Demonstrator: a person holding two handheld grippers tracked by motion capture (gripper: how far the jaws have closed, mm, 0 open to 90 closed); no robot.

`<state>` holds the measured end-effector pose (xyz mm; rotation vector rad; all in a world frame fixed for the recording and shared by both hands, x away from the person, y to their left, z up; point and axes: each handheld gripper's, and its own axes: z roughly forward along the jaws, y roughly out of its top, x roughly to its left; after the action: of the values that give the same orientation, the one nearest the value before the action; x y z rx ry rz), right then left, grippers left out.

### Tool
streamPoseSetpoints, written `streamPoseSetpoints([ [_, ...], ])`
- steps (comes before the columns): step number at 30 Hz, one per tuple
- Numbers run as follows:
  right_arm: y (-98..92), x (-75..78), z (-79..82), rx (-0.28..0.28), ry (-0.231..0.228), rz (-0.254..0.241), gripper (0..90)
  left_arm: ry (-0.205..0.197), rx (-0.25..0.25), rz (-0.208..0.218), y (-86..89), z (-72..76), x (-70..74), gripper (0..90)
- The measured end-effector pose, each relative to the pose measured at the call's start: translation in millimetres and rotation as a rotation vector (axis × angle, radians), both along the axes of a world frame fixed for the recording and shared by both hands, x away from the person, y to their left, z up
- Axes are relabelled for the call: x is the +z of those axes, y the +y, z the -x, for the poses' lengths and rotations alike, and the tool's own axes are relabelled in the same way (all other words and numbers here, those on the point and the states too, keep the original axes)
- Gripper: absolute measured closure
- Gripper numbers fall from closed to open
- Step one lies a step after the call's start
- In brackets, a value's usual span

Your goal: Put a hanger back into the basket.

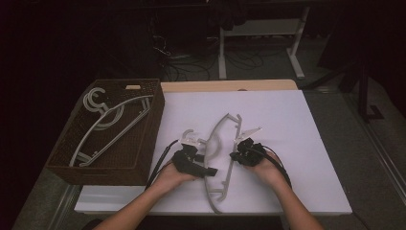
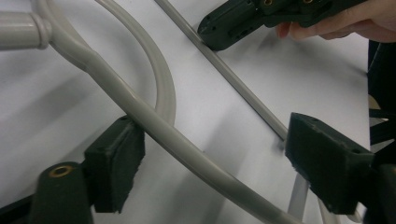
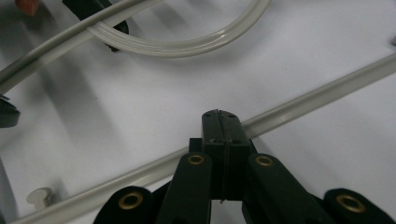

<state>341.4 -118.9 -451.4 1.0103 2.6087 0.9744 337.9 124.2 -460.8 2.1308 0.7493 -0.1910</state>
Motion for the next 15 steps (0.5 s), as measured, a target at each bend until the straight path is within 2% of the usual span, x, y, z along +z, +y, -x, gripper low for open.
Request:
streamPoseSetpoints([
  [5, 0.0, 0.1, 0.1, 0.001, -0.002, 0.002, 89.4, 0.028, 0.019, 0.014, 1.5, -3.8, -0.8, 34.3],
  [10, 0.1, 0.6, 0.4, 0.002, -0.001, 0.009, 89.4, 0.048, 0.024, 0.033, 3.1, -7.8, 0.1, 50.6],
  [11, -0.2, 0.7, 0.6, 0.002, -0.002, 0.014, 89.3, 0.057, 0.029, 0.047, 4.1, -9.6, 2.6, 53.8],
  [15, -0.6, 0.4, 1.2, 0.001, -0.003, 0.026, 89.3, 0.084, 0.043, 0.065, 4.7, -12.1, 5.3, 56.4],
])
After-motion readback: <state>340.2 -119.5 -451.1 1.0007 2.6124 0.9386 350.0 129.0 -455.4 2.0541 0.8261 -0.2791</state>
